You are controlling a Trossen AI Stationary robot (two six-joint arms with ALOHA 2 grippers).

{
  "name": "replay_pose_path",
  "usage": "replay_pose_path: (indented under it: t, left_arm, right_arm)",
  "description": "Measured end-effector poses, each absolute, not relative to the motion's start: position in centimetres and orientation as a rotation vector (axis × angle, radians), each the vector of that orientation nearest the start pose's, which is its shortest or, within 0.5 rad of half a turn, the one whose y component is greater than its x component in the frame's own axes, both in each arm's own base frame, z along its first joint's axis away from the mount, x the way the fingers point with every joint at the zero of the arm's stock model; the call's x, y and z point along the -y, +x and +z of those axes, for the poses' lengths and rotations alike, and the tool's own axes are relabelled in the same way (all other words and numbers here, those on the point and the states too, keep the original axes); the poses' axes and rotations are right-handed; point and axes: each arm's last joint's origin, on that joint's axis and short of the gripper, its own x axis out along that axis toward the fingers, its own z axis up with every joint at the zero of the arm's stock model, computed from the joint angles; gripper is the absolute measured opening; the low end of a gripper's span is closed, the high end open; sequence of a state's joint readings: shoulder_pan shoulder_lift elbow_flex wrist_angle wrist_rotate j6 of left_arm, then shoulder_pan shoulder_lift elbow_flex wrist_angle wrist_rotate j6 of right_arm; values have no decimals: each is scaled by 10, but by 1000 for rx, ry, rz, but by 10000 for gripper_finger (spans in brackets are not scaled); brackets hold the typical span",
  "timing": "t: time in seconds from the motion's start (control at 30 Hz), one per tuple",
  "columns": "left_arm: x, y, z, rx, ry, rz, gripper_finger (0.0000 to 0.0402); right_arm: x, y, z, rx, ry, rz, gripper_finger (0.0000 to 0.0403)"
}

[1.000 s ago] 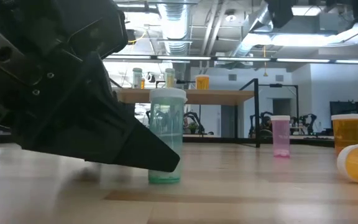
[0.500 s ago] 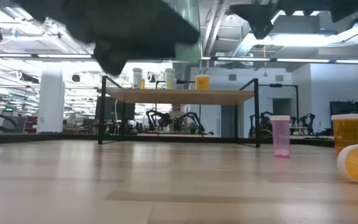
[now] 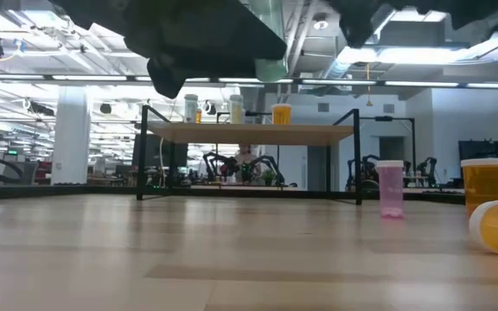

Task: Pick and place medicine bottles onto shelf by color
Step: Put the blue pill bottle on the shelf

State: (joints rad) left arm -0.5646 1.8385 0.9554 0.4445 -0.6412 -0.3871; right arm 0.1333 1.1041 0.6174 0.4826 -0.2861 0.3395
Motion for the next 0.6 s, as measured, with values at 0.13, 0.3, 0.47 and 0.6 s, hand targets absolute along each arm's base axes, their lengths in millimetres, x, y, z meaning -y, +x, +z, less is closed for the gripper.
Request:
replay_pose_path:
  t: [0.13,0.3,0.47,0.6]
  left_arm:
    - [185,326,168,-340,-153,141,84]
    - [185,328,172,-307,-180,131,84]
    - [183,333,179,-247,-233,90,84]
    - [178,337,182,-225,-252,75,84]
  right_arm:
    - [-50,237,284,8,261,493,369]
    - [-57,236,285,58,117,516,369]
    - [-70,240,275,26,67,563,369]
    - [-73,245,271,35,63,570,369]
